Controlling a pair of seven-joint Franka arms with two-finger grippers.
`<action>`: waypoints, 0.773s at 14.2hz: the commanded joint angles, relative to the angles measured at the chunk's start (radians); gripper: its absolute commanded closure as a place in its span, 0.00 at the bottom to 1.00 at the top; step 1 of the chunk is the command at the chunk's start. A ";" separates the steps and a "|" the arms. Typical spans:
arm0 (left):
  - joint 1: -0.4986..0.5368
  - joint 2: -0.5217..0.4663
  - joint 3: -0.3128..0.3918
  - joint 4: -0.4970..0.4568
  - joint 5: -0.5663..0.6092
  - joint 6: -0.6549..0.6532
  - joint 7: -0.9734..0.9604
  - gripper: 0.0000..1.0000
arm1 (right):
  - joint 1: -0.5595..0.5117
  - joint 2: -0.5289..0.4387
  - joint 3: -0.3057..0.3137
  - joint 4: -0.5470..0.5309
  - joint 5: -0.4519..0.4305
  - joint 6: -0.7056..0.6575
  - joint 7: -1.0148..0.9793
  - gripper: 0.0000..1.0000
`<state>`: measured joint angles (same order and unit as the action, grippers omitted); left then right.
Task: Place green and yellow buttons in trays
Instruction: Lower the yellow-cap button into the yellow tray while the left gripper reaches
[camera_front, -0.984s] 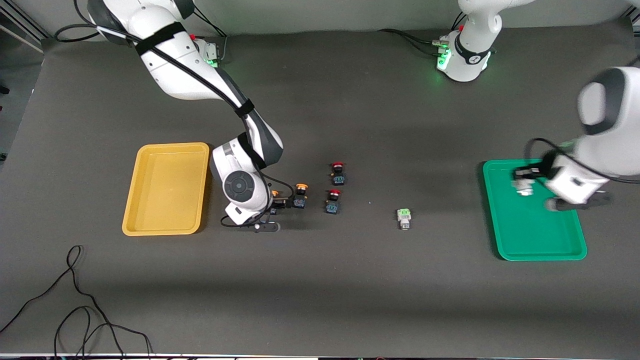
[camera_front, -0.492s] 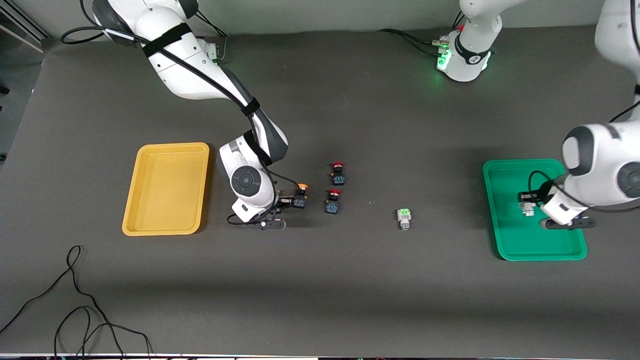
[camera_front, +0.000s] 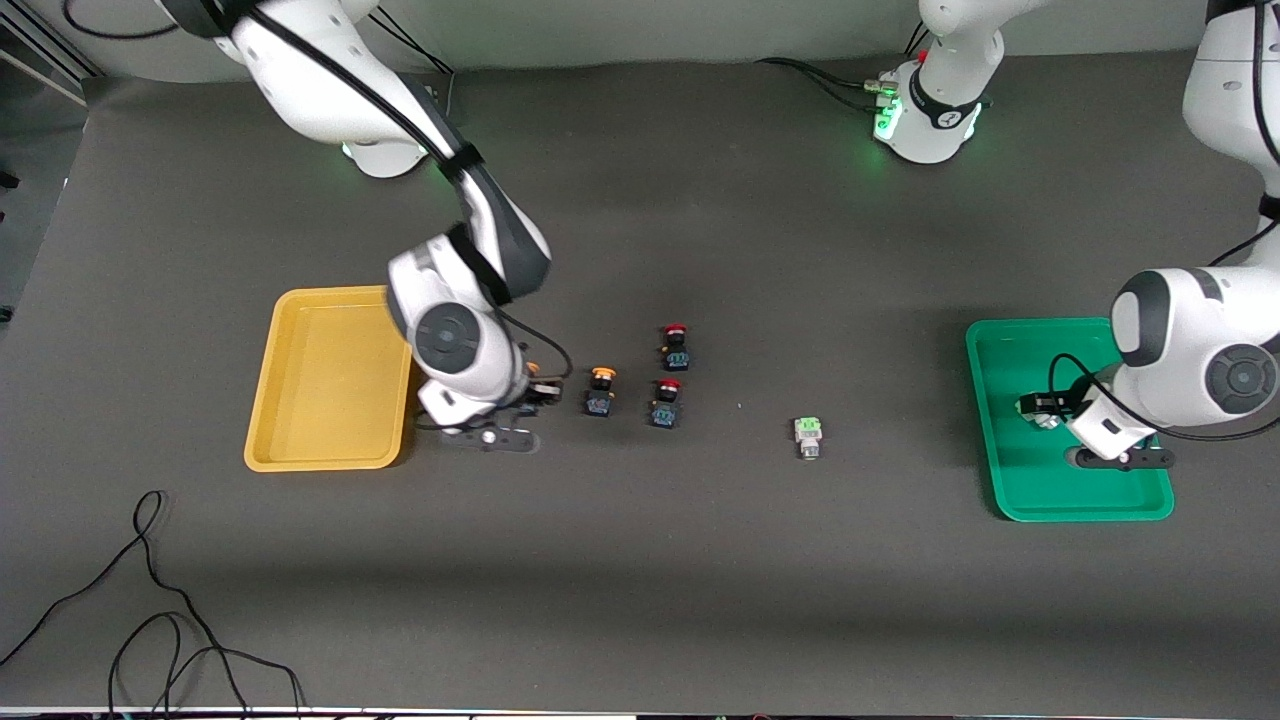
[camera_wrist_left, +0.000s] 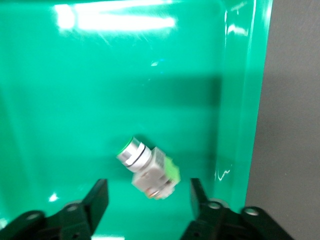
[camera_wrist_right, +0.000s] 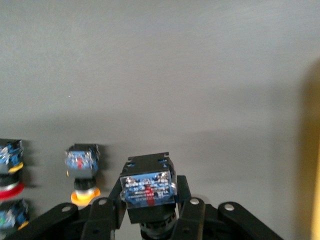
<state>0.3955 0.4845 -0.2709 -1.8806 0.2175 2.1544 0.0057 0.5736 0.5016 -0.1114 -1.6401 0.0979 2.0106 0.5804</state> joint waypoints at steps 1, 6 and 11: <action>-0.001 -0.037 -0.014 0.183 -0.003 -0.251 0.040 0.00 | 0.008 -0.151 -0.079 -0.033 0.011 -0.149 -0.022 1.00; -0.045 -0.053 -0.085 0.350 -0.067 -0.384 -0.082 0.00 | 0.009 -0.232 -0.244 -0.043 0.003 -0.276 -0.267 1.00; -0.298 -0.043 -0.105 0.319 -0.118 -0.343 -0.428 0.00 | 0.008 -0.221 -0.347 -0.199 0.003 -0.114 -0.468 1.00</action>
<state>0.1907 0.4371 -0.3870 -1.5477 0.1303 1.7885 -0.2974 0.5685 0.2898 -0.4265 -1.7434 0.0973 1.8011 0.1937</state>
